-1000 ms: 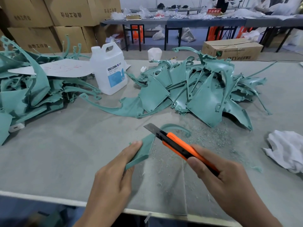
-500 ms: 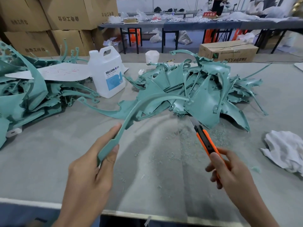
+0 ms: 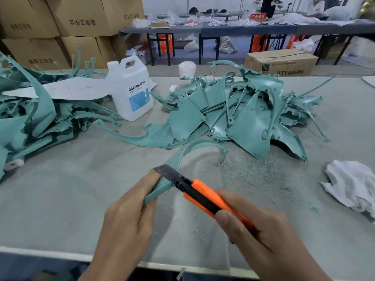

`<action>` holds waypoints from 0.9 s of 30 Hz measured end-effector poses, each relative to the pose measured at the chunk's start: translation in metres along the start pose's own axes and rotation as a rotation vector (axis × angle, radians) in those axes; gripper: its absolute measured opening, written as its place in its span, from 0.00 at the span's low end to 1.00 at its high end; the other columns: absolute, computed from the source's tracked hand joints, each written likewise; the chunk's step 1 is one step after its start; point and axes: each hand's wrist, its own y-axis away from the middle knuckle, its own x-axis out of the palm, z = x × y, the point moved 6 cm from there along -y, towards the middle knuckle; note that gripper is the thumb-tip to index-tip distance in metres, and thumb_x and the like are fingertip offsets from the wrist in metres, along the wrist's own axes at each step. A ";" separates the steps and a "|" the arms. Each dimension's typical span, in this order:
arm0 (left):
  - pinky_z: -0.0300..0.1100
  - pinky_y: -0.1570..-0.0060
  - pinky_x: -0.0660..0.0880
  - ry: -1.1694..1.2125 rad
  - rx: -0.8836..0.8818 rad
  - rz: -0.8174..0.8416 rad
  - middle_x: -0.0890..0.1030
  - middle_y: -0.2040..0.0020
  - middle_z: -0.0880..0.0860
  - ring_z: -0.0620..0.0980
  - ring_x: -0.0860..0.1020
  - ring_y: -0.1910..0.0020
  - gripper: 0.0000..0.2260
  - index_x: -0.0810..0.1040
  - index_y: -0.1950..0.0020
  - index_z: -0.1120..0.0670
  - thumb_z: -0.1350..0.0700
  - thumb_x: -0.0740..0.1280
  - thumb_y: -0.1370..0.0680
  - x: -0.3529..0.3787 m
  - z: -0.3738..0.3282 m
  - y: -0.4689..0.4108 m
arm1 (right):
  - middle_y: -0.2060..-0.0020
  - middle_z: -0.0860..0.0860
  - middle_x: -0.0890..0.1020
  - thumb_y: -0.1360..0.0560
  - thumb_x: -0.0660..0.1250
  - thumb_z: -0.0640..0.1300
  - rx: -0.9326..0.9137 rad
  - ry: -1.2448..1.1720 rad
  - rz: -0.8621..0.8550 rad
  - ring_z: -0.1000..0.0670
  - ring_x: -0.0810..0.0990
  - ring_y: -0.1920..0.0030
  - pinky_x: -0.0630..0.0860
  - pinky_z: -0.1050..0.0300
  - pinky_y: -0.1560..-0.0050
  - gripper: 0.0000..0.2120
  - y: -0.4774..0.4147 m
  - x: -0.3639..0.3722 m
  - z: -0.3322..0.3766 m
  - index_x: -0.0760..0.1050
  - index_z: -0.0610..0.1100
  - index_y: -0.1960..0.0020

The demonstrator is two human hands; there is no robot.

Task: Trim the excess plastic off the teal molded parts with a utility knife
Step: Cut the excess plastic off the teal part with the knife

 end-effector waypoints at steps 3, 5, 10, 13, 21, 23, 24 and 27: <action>0.17 0.55 0.65 0.077 -0.015 0.002 0.85 0.49 0.43 0.39 0.77 0.52 0.25 0.77 0.32 0.42 0.66 0.69 0.23 -0.001 -0.001 0.003 | 0.69 0.56 0.78 0.22 0.57 0.66 -0.010 0.108 -0.061 0.54 0.76 0.72 0.72 0.62 0.71 0.18 -0.009 -0.008 -0.007 0.72 0.67 0.34; 0.19 0.63 0.66 0.167 -0.024 -0.017 0.80 0.49 0.40 0.37 0.76 0.68 0.22 0.77 0.32 0.38 0.60 0.67 0.21 -0.004 -0.003 0.006 | 0.69 0.51 0.78 0.20 0.56 0.63 0.028 0.102 -0.113 0.53 0.74 0.74 0.72 0.58 0.73 0.16 -0.016 -0.015 -0.018 0.72 0.67 0.34; 0.14 0.59 0.61 0.175 0.053 -0.023 0.66 0.42 0.36 0.19 0.65 0.66 0.20 0.78 0.32 0.43 0.57 0.67 0.23 -0.009 -0.013 0.011 | 0.70 0.54 0.79 0.19 0.57 0.62 0.084 0.199 -0.198 0.54 0.74 0.78 0.69 0.64 0.78 0.16 -0.036 -0.027 -0.044 0.72 0.66 0.33; 0.14 0.57 0.61 0.160 0.059 -0.065 0.67 0.41 0.40 0.17 0.63 0.64 0.21 0.78 0.32 0.44 0.58 0.67 0.23 -0.019 -0.010 0.013 | 0.74 0.53 0.76 0.19 0.58 0.58 0.262 0.416 -0.252 0.49 0.77 0.73 0.72 0.55 0.72 0.17 -0.045 -0.041 -0.082 0.75 0.60 0.33; 0.16 0.54 0.63 0.140 0.008 -0.122 0.83 0.51 0.51 0.25 0.74 0.63 0.21 0.76 0.31 0.42 0.58 0.66 0.23 -0.019 0.004 0.010 | 0.65 0.55 0.83 0.22 0.56 0.66 0.326 0.070 -0.295 0.52 0.81 0.71 0.81 0.47 0.68 0.16 -0.022 -0.036 -0.090 0.74 0.66 0.39; 0.17 0.52 0.63 0.109 0.020 -0.108 0.85 0.46 0.49 0.25 0.75 0.60 0.22 0.77 0.30 0.43 0.59 0.66 0.23 -0.014 0.005 0.008 | 0.63 0.56 0.84 0.21 0.57 0.67 0.186 -0.008 -0.245 0.53 0.83 0.69 0.81 0.54 0.69 0.15 -0.020 -0.025 -0.059 0.73 0.66 0.38; 0.17 0.50 0.64 0.096 0.025 -0.100 0.84 0.43 0.47 0.25 0.75 0.58 0.23 0.76 0.30 0.43 0.61 0.67 0.23 -0.011 0.006 0.008 | 0.62 0.56 0.84 0.21 0.58 0.67 0.134 -0.053 -0.212 0.53 0.83 0.68 0.80 0.57 0.69 0.15 -0.019 -0.021 -0.044 0.73 0.66 0.38; 0.25 0.40 0.69 0.097 0.044 -0.101 0.80 0.35 0.39 0.28 0.76 0.43 0.23 0.75 0.29 0.42 0.62 0.68 0.21 -0.009 0.007 0.007 | 0.62 0.55 0.84 0.22 0.59 0.66 0.045 -0.124 -0.113 0.52 0.81 0.71 0.78 0.59 0.72 0.17 -0.015 -0.011 -0.012 0.74 0.64 0.36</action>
